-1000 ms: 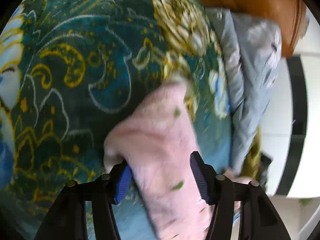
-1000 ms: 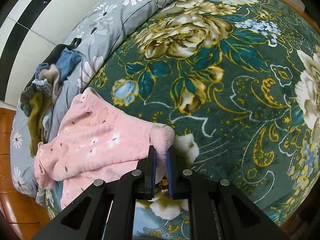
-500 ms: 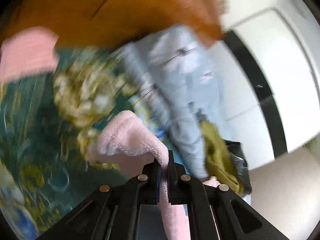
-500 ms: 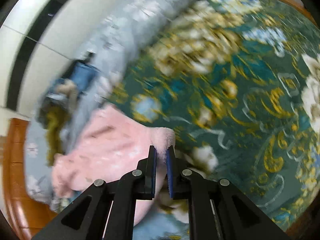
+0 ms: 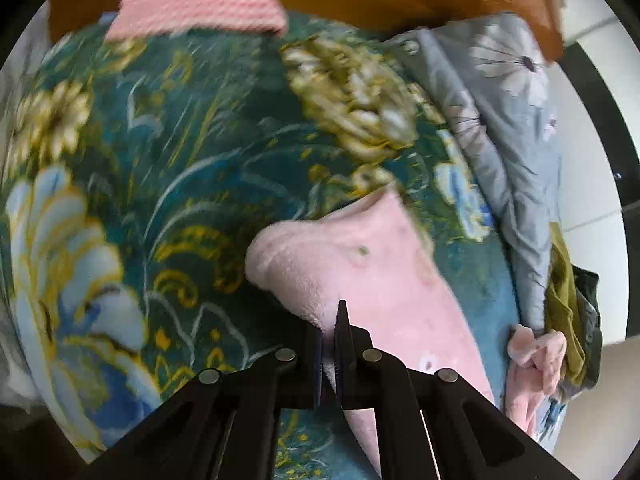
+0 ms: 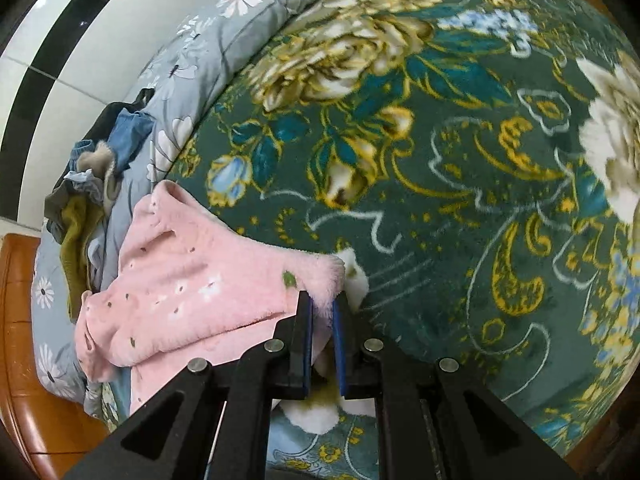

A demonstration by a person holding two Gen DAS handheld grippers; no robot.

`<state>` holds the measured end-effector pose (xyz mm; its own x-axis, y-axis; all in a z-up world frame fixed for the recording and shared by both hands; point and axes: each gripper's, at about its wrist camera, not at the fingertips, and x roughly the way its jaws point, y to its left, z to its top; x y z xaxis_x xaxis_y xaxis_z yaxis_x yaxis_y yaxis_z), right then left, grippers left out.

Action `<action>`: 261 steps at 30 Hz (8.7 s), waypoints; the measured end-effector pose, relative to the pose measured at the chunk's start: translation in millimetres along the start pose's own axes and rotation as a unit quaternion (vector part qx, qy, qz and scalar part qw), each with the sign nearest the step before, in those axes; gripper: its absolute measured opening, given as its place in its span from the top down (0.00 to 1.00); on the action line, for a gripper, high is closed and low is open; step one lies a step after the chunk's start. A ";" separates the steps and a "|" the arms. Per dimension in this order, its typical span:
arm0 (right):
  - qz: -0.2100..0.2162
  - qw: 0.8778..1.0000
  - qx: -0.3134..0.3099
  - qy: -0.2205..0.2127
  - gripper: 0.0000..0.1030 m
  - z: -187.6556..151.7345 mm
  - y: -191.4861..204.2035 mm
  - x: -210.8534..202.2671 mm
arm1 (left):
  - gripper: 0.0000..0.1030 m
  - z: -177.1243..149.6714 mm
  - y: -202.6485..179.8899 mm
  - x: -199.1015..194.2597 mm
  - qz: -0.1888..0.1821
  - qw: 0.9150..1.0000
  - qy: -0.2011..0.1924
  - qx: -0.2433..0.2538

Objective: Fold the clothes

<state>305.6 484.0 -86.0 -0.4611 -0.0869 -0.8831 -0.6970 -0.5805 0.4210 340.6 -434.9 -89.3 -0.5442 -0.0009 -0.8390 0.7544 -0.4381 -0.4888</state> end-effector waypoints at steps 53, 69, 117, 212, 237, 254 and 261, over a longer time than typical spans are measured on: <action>0.078 0.663 -0.706 0.236 0.80 -360.3 459.0 196.9 | 0.48 50.8 -55.1 97.9 -0.028 0.926 0.145 0.348; 0.054 0.576 -0.778 0.244 0.80 -369.3 453.2 197.2 | 0.83 48.1 -62.2 97.4 -0.109 0.914 0.172 0.351; 0.102 0.579 -0.769 0.251 0.96 -356.0 466.4 180.9 | 0.93 98.7 -61.8 53.1 -0.207 0.954 0.027 0.216; 0.074 0.990 0.110 0.038 0.76 -42.2 -4.4 43.9 | 0.94 7.5 -39.5 77.7 -0.044 0.998 0.019 -0.040; 0.043 0.998 0.032 0.022 0.95 -47.5 -13.4 -3.5 | 0.92 56.1 -4.2 4.8 -0.007 0.999 -0.009 0.037; 0.063 0.997 -0.041 -0.037 0.70 -17.9 45.2 -34.9 | 0.46 -33.2 -228.4 -7.1 -0.015 0.923 -0.007 0.385; 0.136 0.980 -0.145 0.019 0.61 -35.4 150.4 25.9 | 0.36 -173.5 -383.6 52.3 -0.048 0.791 0.035 0.609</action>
<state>208.2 365.8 -52.9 -0.5837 -0.2976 -0.7555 -0.3623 -0.7372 0.5704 86.5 -110.9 12.9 -0.5241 0.1150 -0.8439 -0.2243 -0.9745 0.0066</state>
